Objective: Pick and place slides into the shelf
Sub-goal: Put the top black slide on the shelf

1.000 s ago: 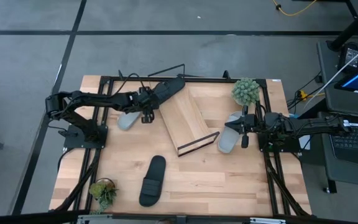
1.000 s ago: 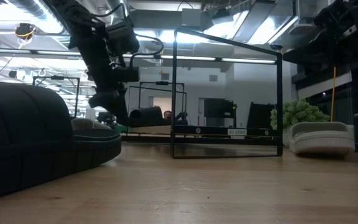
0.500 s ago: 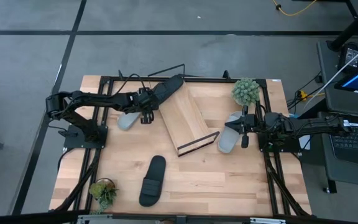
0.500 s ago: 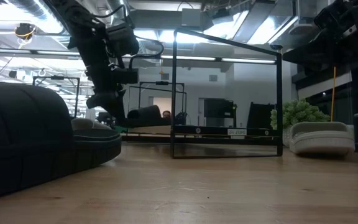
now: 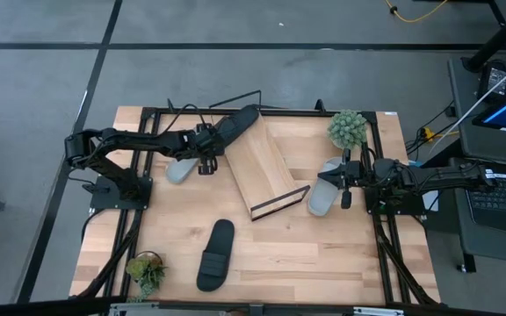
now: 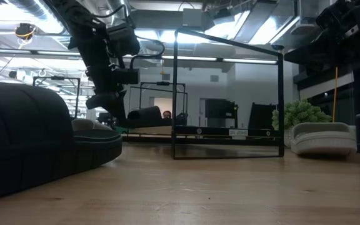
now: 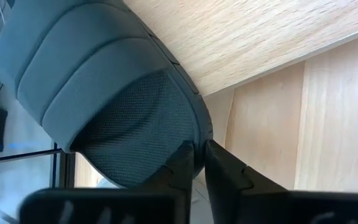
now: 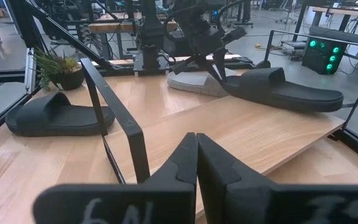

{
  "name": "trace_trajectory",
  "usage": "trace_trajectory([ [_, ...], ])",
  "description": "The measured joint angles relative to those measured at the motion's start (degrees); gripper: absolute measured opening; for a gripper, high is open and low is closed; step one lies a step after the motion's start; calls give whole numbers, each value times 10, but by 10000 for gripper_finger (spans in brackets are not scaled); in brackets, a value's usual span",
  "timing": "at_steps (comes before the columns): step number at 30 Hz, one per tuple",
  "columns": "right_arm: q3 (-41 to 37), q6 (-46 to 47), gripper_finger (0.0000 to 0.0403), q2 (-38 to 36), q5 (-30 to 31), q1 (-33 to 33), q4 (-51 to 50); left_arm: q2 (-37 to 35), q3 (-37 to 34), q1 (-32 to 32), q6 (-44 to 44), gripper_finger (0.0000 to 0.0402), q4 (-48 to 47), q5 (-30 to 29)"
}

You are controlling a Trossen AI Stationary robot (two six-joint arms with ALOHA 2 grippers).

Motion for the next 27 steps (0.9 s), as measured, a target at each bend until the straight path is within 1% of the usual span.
trace_trajectory([
  [2,0,0,7,0,0,0,0,0,0,0,0,8,3,-12],
  [4,0,0,7,0,0,0,0,0,0,0,0,8,4,-21],
  [11,0,0,7,0,0,0,0,0,0,-1,9,2,7,-27],
  [16,0,-2,7,0,0,0,0,0,0,-18,44,2,21,-57],
  [24,0,-15,7,0,0,0,0,0,0,-47,52,1,24,-61],
  [27,0,-14,7,0,0,0,0,0,0,-59,55,0,26,-74],
])
